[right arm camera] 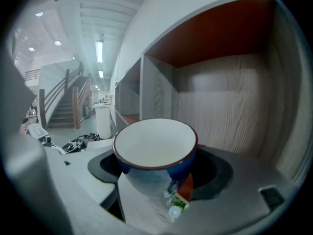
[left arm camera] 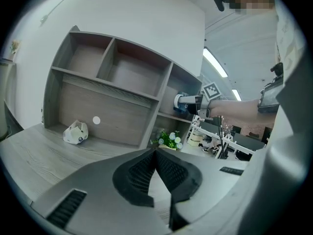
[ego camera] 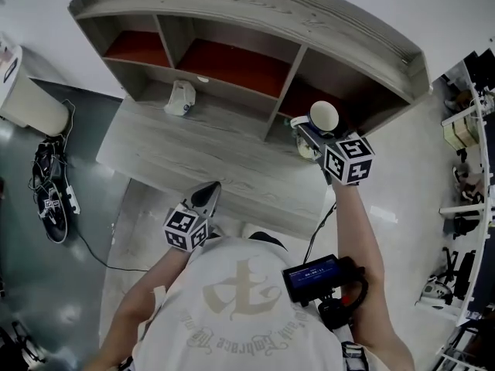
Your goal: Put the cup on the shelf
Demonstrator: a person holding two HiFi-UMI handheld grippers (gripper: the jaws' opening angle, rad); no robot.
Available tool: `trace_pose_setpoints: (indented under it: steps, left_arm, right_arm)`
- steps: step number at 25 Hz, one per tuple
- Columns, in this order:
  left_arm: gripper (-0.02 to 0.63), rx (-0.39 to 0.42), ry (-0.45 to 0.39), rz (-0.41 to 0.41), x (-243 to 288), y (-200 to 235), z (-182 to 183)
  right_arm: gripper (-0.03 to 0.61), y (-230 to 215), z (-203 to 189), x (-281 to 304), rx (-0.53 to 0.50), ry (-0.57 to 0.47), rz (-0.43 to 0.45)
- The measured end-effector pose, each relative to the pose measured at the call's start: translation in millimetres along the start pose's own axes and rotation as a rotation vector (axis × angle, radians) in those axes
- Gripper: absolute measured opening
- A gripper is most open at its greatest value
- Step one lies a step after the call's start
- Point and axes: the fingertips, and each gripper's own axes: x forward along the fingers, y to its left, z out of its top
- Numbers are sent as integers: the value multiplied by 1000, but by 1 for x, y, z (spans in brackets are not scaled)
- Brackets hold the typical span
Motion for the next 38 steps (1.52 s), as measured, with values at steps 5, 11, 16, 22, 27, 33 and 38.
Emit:
trace_pose_setpoints:
  steps: [5,11,16,22,27,33,38]
  left_arm:
    - [2,-14,2,-1,3,6,2]
    - [2,-24,1,17,7,18,5]
    - [2,-25,3,21,12,22,9]
    - [2,-34,11,30,15,27,7]
    - [2,-35,13,33,15,31,8]
    - [2,-34,19,38,12,35,7]
    - [3,-33,24,30,12,33,6]
  right_arm:
    - [400,-30,9,17,18,-5,-76]
    - [400,-60,2,34,49,12,-168]
    - [400,-76,-9,49,79,34,-216]
    - [402,-86,-12,63,93,40,-260]
    - [403,-91,-10,70,110,15,-273]
    - [405,-94,-10,66,153,-3,-278]
    - [407,-93,-12,66,165,6,-282]
